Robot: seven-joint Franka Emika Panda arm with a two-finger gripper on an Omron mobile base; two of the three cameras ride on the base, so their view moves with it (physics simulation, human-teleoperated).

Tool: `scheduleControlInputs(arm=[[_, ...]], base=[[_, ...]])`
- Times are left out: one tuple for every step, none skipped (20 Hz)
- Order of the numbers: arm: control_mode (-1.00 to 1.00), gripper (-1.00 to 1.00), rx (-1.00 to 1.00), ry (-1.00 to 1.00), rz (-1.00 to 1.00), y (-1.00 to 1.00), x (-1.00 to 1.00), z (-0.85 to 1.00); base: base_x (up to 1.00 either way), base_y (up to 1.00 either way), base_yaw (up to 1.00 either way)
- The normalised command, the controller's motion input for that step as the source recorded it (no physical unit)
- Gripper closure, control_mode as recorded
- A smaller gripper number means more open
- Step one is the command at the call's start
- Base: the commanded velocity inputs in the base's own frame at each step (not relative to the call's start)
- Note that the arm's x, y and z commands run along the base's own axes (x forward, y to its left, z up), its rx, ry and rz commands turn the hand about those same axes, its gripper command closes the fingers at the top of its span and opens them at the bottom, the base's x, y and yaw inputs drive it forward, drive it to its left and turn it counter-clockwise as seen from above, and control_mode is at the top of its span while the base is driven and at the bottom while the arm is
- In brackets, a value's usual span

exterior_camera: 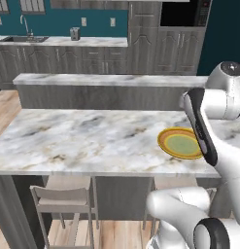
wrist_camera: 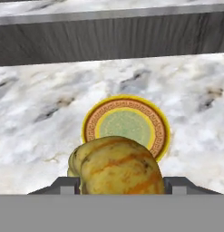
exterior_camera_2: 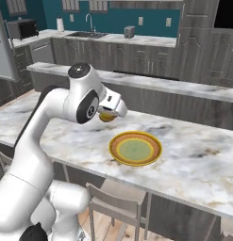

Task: Take the cheese, chicken drumstick, and squash from the fridge and place them on the plate on the dining counter to create an appetizer plate.

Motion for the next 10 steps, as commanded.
scheduleControlInputs(arm=[[-1.0,1.0,0.16,0.01,0.04,-0.59,0.36,-0.65],[-1.0,1.0,0.19,0.0,0.03,-0.56,0.31,-0.69],[-1.0,1.0,0.19,0.0,0.01,-0.52,0.32,-0.72],[-1.0,1.0,0.18,0.0,0.0,-0.46,0.31,-0.7],[-1.0,1.0,0.18,0.01,0.0,-0.44,0.3,-0.64],[-1.0,1.0,0.17,0.01,0.0,-0.42,0.21,-0.63],[-1.0,1.0,0.18,0.02,0.0,-0.44,0.23,-0.61],[-1.0,1.0,0.18,0.04,0.0,-0.44,0.26,-0.59],[-1.0,1.0,0.19,0.12,0.0,-0.41,0.32,-0.49],[-1.0,1.0,0.19,0.26,0.0,-0.36,0.51,-0.37]], base=[[0.0,0.0,0.0],[0.0,0.0,0.0],[0.0,0.0,0.0],[0.0,0.0,0.0],[0.0,0.0,0.0],[0.0,0.0,0.0],[0.0,0.0,0.0],[0.0,0.0,0.0],[0.0,0.0,0.0],[0.0,0.0,0.0]])
